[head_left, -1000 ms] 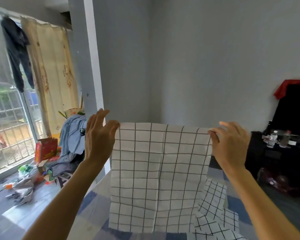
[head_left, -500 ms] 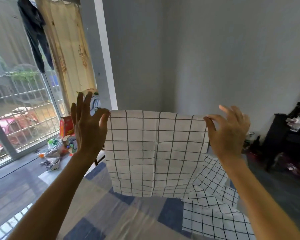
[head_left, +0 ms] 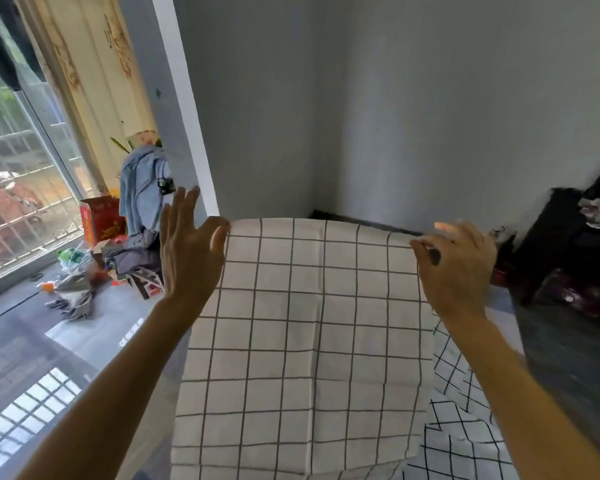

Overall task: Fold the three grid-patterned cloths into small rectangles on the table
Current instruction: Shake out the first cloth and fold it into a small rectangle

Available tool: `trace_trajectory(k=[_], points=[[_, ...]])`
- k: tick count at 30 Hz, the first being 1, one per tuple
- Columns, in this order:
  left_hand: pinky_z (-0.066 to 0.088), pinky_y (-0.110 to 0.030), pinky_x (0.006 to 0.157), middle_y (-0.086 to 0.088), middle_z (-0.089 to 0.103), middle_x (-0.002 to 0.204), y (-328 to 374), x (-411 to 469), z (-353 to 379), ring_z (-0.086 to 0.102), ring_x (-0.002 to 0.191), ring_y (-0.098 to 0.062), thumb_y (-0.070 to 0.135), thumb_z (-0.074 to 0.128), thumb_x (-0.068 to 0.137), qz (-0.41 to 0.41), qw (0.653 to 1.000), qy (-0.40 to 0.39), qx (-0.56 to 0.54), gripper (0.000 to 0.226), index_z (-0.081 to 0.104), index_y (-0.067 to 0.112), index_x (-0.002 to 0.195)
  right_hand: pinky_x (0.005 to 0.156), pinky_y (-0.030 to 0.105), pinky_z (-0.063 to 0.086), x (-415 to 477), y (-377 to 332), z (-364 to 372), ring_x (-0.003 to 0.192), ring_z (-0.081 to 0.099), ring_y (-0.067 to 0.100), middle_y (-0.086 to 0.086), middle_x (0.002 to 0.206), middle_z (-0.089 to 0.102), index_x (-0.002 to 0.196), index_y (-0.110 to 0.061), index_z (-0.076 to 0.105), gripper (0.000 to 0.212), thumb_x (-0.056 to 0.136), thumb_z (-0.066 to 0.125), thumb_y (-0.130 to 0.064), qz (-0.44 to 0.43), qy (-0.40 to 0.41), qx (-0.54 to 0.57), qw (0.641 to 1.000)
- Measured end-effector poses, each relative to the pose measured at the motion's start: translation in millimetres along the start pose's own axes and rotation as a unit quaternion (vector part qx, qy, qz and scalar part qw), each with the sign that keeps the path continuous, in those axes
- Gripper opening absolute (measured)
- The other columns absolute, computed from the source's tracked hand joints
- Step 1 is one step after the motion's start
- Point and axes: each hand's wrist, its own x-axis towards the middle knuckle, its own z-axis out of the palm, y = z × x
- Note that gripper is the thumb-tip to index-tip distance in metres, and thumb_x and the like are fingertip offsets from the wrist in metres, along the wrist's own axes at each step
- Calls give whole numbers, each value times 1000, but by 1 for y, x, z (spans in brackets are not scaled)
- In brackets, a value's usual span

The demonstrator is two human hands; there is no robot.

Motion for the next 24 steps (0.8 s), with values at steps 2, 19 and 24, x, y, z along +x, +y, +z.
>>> trace_trajectory(k=[2, 19, 24], points=[[29, -57, 107, -19, 45, 140, -21, -4, 33, 33, 134, -38, 11, 67, 85, -17, 999, -33, -6, 4, 69, 8, 86, 107, 55, 29, -8, 2, 34, 120, 51, 35, 14, 113, 66, 93, -9, 72, 33, 92, 55, -37, 8, -32, -9, 999], [29, -51, 109, -12, 45, 140, -123, -116, 236, 36, 131, -33, 29, 59, 89, -67, 954, -289, -42, 18, 71, 15, 90, 101, 49, 34, -107, 34, 186, 115, 52, 31, 7, 103, 66, 88, -13, 72, 23, 90, 64, -34, 82, -244, -59, 965], [26, -52, 110, -13, 46, 140, -115, -156, 225, 36, 132, -34, 23, 61, 88, -68, 937, -337, -57, 13, 72, 15, 85, 101, 50, 34, -137, 40, 175, 118, 50, 32, 9, 107, 67, 88, -12, 73, 21, 88, 66, -31, 103, -284, -63, 951]])
